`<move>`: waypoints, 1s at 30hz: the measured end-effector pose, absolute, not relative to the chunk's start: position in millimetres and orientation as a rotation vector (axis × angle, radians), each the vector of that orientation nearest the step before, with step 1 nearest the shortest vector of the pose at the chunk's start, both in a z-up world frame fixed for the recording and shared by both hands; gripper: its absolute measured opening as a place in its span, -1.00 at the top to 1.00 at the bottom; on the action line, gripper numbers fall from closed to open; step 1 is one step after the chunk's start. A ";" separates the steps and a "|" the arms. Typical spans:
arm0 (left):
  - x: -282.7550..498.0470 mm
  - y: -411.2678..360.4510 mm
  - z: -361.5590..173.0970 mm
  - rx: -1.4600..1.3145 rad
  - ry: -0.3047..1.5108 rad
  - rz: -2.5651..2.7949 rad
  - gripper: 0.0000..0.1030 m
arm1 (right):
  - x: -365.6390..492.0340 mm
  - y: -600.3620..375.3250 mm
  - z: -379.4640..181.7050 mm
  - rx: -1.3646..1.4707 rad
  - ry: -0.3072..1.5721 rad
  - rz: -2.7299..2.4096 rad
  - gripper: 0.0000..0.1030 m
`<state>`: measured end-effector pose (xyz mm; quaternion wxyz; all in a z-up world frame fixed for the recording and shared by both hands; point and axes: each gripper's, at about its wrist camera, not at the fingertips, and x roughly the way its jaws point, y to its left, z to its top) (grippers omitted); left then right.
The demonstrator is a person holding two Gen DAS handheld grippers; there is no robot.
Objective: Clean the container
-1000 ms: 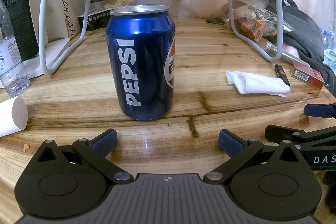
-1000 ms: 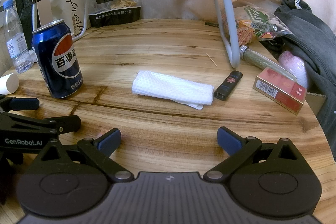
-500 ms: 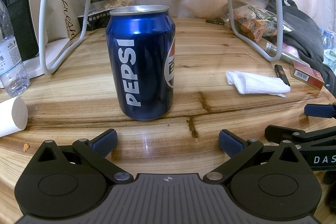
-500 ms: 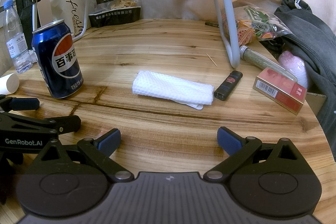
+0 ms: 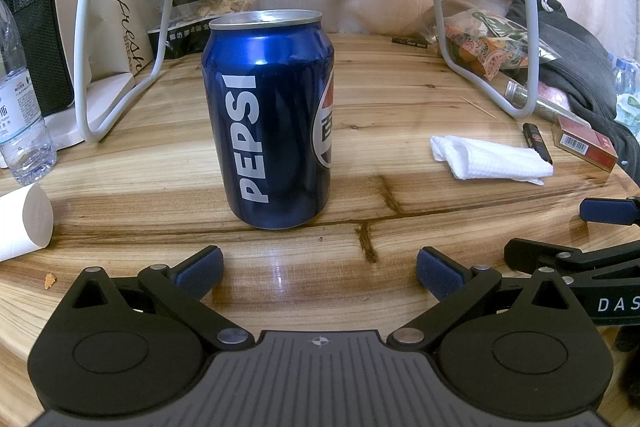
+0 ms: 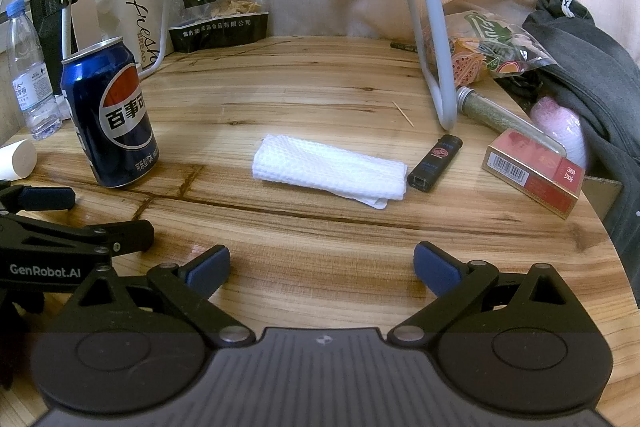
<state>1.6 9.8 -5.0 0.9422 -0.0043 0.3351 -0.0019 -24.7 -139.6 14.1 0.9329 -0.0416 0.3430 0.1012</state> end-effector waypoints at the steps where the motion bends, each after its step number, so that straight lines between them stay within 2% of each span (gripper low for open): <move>1: 1.8 9.7 -5.2 -0.009 0.683 -0.004 -1.00 | -24.7 -139.5 14.1 -0.085 0.702 0.207 -1.00; 30: 0.8 10.7 -4.2 -0.009 0.684 -0.003 -1.00 | -21.3 -138.6 14.0 -0.106 0.705 0.225 -1.00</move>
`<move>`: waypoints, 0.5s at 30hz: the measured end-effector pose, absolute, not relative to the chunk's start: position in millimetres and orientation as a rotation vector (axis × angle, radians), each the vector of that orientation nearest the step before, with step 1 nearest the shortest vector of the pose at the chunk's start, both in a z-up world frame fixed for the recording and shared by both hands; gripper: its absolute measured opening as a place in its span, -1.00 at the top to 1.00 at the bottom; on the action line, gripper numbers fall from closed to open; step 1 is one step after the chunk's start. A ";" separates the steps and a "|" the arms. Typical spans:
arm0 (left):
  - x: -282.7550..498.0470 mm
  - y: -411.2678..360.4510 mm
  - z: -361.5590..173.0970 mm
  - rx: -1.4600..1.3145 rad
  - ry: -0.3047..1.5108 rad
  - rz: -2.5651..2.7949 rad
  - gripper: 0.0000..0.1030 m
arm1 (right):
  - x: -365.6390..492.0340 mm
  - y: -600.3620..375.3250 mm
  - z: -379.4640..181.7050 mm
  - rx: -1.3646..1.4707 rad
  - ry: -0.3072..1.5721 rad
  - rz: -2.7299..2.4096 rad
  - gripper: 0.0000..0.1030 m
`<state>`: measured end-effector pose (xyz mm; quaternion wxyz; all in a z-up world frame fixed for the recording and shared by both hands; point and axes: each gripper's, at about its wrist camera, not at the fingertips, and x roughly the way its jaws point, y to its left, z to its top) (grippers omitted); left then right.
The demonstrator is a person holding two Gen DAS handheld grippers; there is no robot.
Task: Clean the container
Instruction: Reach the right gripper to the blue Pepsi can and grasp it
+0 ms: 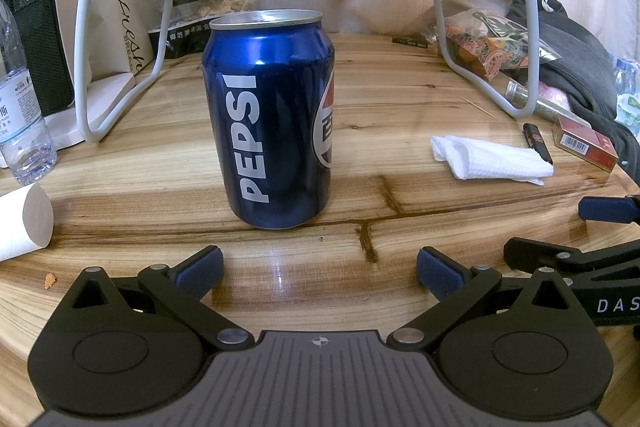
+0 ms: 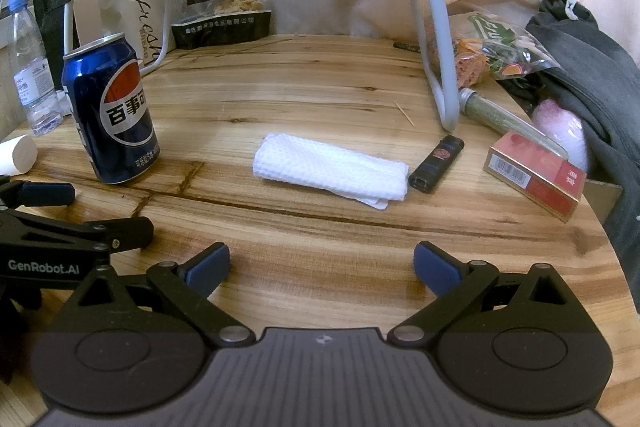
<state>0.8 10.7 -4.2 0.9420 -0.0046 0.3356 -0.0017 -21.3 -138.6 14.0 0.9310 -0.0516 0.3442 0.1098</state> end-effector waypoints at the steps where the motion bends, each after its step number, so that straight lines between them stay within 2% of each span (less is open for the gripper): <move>1: 0.8 10.7 -4.2 -0.010 0.685 -0.004 -1.00 | -20.9 -138.7 13.9 -0.109 0.705 0.232 -1.00; 12: 1.1 10.1 -4.0 -0.007 0.685 -0.014 -1.00 | -11.3 -153.7 23.9 -0.056 0.751 0.320 -1.00; 15: 1.0 10.3 -4.0 -0.007 0.685 -0.014 -1.00 | -16.1 -153.5 32.7 -0.102 0.692 0.341 -1.00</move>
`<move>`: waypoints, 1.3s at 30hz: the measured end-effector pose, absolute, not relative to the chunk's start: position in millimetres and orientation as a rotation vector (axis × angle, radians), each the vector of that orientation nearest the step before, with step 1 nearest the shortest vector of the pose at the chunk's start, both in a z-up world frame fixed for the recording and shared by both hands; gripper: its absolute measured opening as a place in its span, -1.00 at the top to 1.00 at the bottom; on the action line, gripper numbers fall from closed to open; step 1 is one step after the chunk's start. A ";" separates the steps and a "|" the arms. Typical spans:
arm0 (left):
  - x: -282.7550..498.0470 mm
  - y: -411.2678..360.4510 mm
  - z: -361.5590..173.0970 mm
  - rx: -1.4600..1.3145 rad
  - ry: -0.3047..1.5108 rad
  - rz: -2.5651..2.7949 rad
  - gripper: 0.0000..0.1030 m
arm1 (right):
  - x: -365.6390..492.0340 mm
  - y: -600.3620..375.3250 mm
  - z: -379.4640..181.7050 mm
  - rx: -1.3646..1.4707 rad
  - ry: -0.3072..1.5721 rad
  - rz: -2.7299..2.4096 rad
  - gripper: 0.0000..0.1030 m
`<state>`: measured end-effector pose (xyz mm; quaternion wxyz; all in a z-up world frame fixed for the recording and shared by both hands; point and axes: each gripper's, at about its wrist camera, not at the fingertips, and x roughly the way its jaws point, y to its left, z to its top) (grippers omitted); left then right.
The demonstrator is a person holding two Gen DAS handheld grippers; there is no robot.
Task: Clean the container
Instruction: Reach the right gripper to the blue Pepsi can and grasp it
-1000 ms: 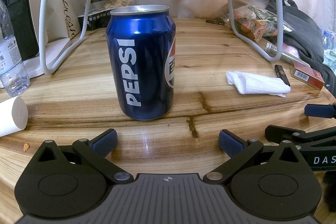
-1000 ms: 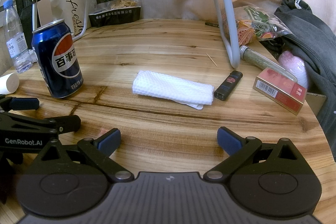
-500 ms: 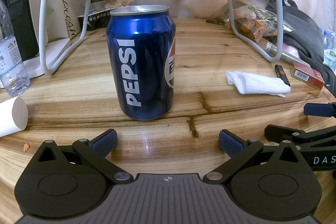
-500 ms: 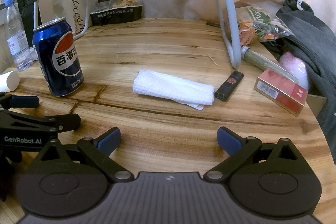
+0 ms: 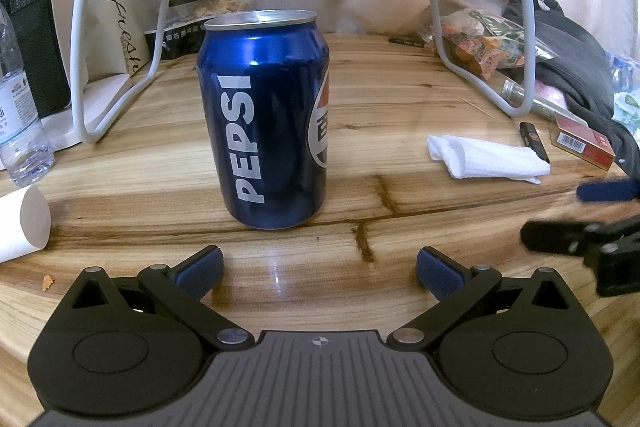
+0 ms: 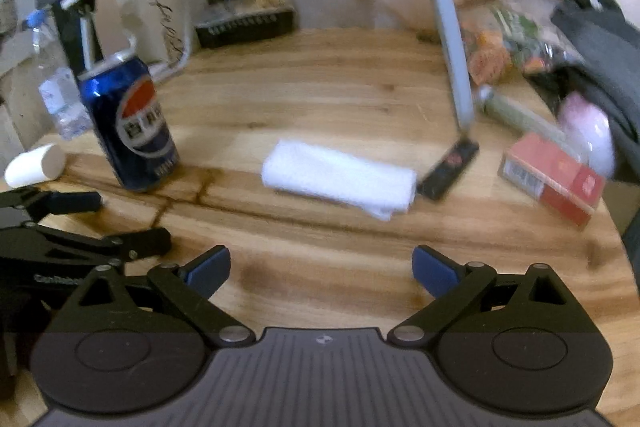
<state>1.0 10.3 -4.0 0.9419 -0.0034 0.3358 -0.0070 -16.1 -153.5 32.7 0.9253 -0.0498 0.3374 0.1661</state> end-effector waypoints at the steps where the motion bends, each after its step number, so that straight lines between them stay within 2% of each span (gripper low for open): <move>1: 0.8 9.9 -4.2 -0.007 0.685 -0.014 -1.00 | -19.6 -150.5 36.3 -0.145 0.645 0.348 -1.00; 10: 0.4 9.7 -4.5 -0.010 0.685 -0.011 -1.00 | -23.9 -120.0 82.8 -0.232 0.369 0.578 -1.00; 16: 0.3 9.4 -4.7 -0.009 0.684 -0.011 -1.00 | 10.5 -88.3 91.6 -0.265 0.345 0.746 -1.00; 30: 0.9 9.2 -4.9 -0.009 0.685 -0.012 -1.00 | 64.6 -34.1 66.7 -0.199 0.494 1.017 -0.99; 33: 0.8 9.2 -4.6 -0.009 0.685 -0.012 -1.00 | 68.2 -29.6 59.1 -0.212 0.529 0.999 -0.84; 36: 0.6 9.4 -4.9 -0.009 0.685 -0.012 -1.00 | 78.0 -34.5 53.1 -0.157 0.609 0.973 -0.33; 39: 0.3 9.4 -4.8 -0.010 0.685 -0.009 -1.00 | 79.9 -45.5 52.5 -0.098 0.619 0.941 -0.31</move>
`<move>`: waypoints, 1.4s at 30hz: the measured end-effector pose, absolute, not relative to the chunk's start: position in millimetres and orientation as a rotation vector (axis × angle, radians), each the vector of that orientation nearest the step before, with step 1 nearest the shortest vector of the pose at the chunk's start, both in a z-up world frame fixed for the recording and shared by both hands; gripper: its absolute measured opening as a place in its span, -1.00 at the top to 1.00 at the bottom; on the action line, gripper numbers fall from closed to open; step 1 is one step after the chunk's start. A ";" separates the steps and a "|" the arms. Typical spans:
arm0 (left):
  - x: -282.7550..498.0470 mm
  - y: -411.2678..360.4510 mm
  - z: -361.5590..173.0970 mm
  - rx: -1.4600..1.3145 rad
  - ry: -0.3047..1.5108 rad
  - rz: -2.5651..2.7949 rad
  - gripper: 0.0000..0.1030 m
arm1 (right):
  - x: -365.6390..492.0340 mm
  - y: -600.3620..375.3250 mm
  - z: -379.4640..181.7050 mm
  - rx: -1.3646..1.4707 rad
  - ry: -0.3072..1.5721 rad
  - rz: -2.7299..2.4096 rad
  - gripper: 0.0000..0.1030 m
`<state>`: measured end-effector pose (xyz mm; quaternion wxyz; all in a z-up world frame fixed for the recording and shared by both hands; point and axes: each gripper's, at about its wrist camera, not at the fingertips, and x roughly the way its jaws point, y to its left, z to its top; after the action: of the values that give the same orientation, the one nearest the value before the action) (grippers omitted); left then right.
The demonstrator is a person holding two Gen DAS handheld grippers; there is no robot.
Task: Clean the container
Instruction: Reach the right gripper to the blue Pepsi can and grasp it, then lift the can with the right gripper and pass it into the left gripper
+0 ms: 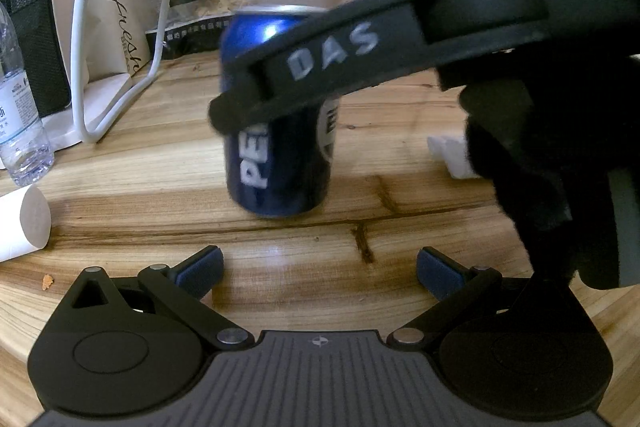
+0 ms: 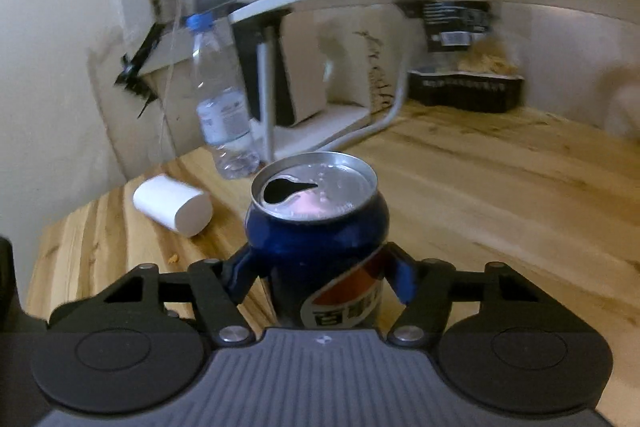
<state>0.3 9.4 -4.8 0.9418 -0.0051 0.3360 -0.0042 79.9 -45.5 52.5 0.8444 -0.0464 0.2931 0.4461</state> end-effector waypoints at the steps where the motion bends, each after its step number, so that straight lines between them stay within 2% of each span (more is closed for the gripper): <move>1: 0.2 8.6 -4.7 -0.007 0.685 -0.006 -1.00 | 78.4 -49.7 53.2 -0.080 0.614 0.933 -0.31; 9: -12.5 12.0 -0.1 0.018 0.635 -0.116 -1.00 | 69.2 -95.5 84.5 0.125 0.641 0.899 -0.31; 22: -52.5 8.1 15.9 0.067 0.514 -0.203 -1.00 | 27.1 -118.7 115.0 0.196 0.657 0.945 -0.31; 25: -59.8 6.9 18.3 0.073 0.495 -0.234 -0.73 | 16.3 -121.3 117.9 0.212 0.663 0.958 -0.31; 26: -62.1 7.3 18.5 0.071 0.494 -0.249 -0.53 | 13.5 -123.8 118.4 0.228 0.664 0.960 -0.31; 27: -65.6 7.1 18.5 0.079 0.485 -0.252 -0.47 | 10.7 -127.0 118.9 0.250 0.665 0.961 -0.31; 34: -98.0 6.3 30.1 0.116 0.304 -0.286 -0.49 | -0.5 -151.0 110.1 0.458 0.734 0.979 -0.31; 42: -138.8 -10.6 40.1 0.282 0.101 -0.332 -0.49 | -18.7 -162.6 89.6 0.667 0.815 1.067 -0.31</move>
<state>-138.8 -10.6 40.1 0.9751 0.1400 0.0503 -0.1647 -18.7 -162.6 89.6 0.7318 0.3032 0.3704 0.4851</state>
